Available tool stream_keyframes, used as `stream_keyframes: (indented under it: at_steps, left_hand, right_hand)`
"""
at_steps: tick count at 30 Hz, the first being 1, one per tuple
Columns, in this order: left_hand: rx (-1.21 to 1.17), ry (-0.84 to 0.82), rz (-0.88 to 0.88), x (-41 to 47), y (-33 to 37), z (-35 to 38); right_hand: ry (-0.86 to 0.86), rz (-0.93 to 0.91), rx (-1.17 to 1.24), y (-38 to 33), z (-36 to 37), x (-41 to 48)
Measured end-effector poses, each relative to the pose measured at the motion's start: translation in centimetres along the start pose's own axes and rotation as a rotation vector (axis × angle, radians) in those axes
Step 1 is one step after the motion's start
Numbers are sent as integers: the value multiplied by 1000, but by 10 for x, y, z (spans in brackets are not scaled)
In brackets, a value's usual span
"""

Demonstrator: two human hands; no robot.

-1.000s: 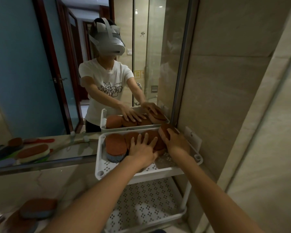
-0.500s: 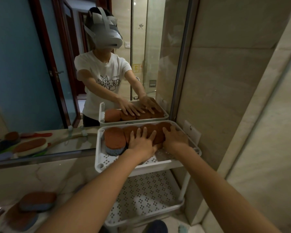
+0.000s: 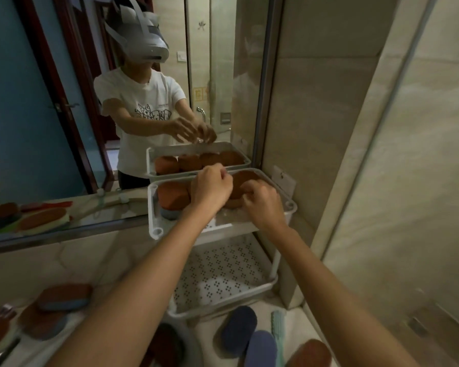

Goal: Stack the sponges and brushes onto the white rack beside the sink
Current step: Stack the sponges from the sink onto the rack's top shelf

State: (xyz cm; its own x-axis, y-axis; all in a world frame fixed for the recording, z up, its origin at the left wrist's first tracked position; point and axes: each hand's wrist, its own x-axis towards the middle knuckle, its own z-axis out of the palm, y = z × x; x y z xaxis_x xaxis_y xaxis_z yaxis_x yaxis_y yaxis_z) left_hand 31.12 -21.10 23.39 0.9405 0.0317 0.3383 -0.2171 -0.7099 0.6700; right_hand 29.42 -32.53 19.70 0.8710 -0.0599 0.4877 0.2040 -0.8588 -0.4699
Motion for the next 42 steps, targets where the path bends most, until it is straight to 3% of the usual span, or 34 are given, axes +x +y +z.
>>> stream_keyframes:
  at_steps: [4,9,15,21,25,29,35,42]
  left_hand:
    - [-301,129,57,-61,3,-16]
    - [-450,48,-98,-151,-35,12]
    - [-285,-349,-446,-233,-112,89]
    - [-79,-686,-502,-274,-136,123]
    - [-27,-821,-528,-288,-139,133]
    - [-9,-772,-522,-285,-141,134]
    - [41,-669,-359,-263,-132,149]
    - [260,-764,-293,-261,-105,196]
  right_hand:
    - [252,13,278,-4,-3,-56]
    - [307,281,334,23,9,-149]
    - [-132,753,68,96,40,-266]
    - [-440,956,-6,106,43,-299]
    - [-562,944,33,87,55,-313]
    - [-515,957,33,78,57,-313]
    - [-334,976,45,82,39,-302]
    - [-210,1009,41,99,23,-305]
